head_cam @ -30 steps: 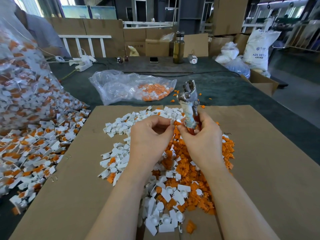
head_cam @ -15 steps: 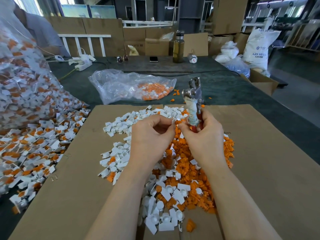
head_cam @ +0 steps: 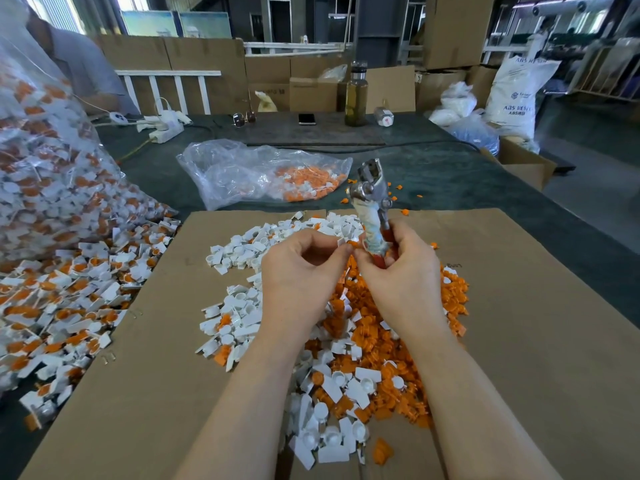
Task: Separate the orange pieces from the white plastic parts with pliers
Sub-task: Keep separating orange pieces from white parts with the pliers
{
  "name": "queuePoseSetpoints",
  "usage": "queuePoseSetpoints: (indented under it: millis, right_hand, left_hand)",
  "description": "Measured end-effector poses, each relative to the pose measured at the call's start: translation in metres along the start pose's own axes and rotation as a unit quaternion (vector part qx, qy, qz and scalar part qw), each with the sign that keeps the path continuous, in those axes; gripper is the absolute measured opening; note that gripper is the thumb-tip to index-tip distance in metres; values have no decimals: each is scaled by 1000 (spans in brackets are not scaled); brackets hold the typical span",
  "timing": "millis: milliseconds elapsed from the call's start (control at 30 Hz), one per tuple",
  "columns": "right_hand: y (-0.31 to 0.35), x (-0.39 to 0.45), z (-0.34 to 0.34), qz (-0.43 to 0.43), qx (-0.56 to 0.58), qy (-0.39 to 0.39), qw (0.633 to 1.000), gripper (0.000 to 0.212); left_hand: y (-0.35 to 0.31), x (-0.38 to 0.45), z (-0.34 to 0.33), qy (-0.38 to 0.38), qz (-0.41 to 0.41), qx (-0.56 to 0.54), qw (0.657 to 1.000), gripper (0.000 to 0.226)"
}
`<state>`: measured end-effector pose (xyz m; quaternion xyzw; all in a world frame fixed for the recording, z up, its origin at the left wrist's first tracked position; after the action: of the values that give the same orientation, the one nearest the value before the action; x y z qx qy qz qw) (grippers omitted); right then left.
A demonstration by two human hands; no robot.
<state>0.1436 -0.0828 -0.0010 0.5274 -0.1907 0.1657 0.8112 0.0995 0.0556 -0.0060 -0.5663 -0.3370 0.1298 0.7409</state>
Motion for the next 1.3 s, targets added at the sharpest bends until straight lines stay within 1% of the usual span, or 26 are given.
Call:
queuePoseSetpoints:
  millis: [167, 267, 367, 500, 600, 700, 933, 1100, 1300]
  right_hand:
    - [0, -1, -4, 8, 26, 34, 999, 18]
    - [-1, 0, -2, -7, 60, 65, 996, 18]
    - [-2, 1, 0, -27, 89, 114, 989, 17]
    - [-1, -2, -3, -34, 68, 195, 978, 10]
    - [1, -4, -6, -28, 45, 247, 968, 11]
    - [0, -7, -9, -25, 22, 290, 956, 15]
    - [-3, -8, -13, -19, 28, 314, 949, 18]
    - [-1, -9, -16, 9, 20, 303, 953, 24]
    - [-1, -10, -18, 28, -7, 290, 957, 17]
  left_hand:
    - [5, 2, 4, -16, 35, -12, 999, 16]
    - [7, 4, 7, -20, 69, -86, 994, 10]
    - [8, 7, 11, -20, 76, -166, 983, 11]
    - [10, 9, 15, -26, 68, -224, 972, 6]
    - [12, 11, 17, -32, 71, -256, 963, 5]
    - [13, 12, 18, -36, 71, -264, 961, 5]
    - [11, 13, 18, -22, 52, -262, 963, 7]
    - [12, 13, 18, -23, 61, -271, 960, 6]
    - [13, 14, 17, -30, 65, -271, 960, 10]
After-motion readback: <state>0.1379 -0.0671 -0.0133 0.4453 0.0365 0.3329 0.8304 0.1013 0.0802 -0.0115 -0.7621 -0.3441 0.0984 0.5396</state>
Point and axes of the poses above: each hand's wrist, its own x-axis towards the middle knuckle, its own z-axis out of the back of the hand, y = z × x, the point moved 5 cm from there along x, towards the middle knuckle, and after that the axes turned 3 degrees about -y, right-handed, at the moved point
